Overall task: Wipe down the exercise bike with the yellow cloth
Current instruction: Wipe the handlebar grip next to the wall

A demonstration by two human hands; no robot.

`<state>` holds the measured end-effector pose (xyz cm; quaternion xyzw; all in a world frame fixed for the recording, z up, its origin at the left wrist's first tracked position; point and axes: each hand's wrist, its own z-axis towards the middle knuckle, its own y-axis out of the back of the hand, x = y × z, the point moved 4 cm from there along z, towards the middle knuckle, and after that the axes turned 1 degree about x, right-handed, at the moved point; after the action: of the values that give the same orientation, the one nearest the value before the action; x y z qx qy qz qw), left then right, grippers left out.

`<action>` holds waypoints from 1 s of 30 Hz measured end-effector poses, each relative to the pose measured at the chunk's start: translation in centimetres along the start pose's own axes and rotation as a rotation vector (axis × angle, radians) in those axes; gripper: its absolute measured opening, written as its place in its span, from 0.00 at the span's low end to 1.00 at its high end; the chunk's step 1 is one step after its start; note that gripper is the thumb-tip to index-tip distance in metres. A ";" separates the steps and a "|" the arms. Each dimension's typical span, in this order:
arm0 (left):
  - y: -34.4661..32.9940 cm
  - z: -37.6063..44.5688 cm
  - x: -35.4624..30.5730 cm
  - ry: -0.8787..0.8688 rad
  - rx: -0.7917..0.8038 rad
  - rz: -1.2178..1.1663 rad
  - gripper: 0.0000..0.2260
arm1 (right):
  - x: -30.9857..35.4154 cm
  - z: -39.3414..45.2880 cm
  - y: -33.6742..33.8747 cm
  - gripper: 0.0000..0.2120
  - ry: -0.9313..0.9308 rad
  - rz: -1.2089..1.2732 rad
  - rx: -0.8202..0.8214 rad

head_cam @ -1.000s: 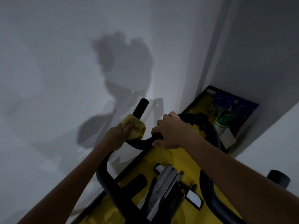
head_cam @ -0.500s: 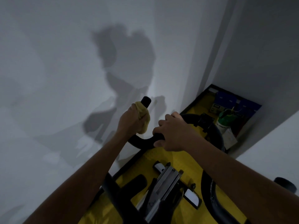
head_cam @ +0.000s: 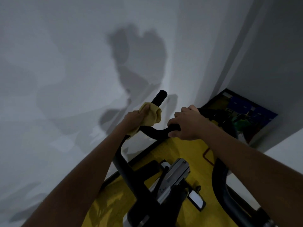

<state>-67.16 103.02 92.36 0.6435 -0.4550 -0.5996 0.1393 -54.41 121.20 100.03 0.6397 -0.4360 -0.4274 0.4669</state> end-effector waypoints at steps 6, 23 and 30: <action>1.3 -3.4 3.8 0.047 -0.036 0.092 0.21 | -0.1 0.1 -0.1 0.25 0.002 -0.018 0.005; 1.2 -7.2 7.9 0.137 -0.108 0.141 0.23 | 0.2 -0.2 0.1 0.26 0.001 -0.058 0.013; 0.4 -1.6 2.4 0.024 -0.102 0.069 0.28 | 0.2 -0.4 0.1 0.26 0.004 -0.041 0.009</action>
<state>-66.22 100.41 91.44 0.6265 -0.4441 -0.6091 0.1982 -54.04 121.10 100.16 0.6514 -0.4240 -0.4336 0.4560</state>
